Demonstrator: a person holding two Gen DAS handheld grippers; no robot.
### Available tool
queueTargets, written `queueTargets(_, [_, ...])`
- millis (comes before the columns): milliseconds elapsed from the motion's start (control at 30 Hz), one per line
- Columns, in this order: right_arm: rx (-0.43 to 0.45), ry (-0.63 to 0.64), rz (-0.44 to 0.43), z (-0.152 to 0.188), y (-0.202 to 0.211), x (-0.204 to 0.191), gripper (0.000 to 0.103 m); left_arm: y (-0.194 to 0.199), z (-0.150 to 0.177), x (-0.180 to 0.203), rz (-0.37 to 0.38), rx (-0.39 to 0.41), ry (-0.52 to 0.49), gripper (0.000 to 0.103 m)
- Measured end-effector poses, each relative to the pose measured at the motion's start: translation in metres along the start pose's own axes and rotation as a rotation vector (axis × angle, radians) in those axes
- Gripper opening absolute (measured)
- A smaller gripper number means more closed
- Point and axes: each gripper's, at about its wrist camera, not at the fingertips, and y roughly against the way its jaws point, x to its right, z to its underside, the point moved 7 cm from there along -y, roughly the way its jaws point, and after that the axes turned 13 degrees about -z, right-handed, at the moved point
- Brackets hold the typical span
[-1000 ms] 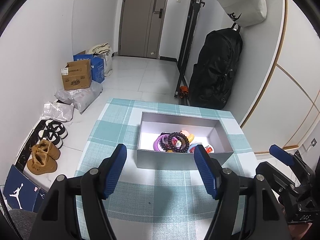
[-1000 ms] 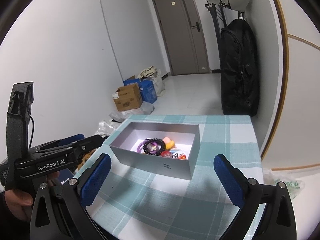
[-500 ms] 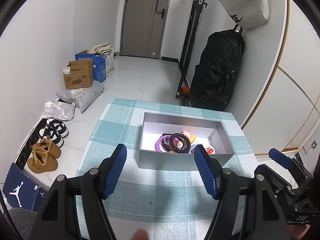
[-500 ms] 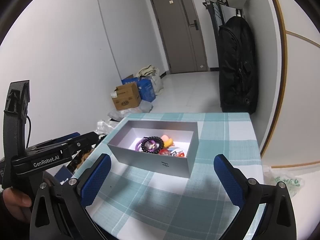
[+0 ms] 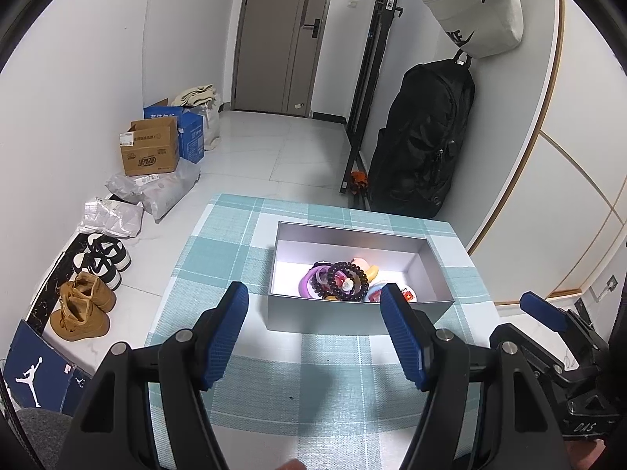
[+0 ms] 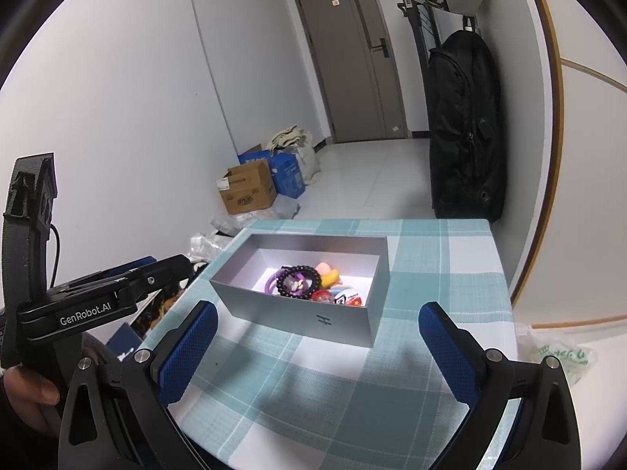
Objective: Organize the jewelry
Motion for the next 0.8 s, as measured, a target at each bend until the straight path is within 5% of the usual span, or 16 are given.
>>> queueTargets(800, [-0.006,0.001,0.009,0.001,-0.004,0.0022,0.103,-0.0015,0.0011,0.0037,0.02,-0.008,-0.001,0.065])
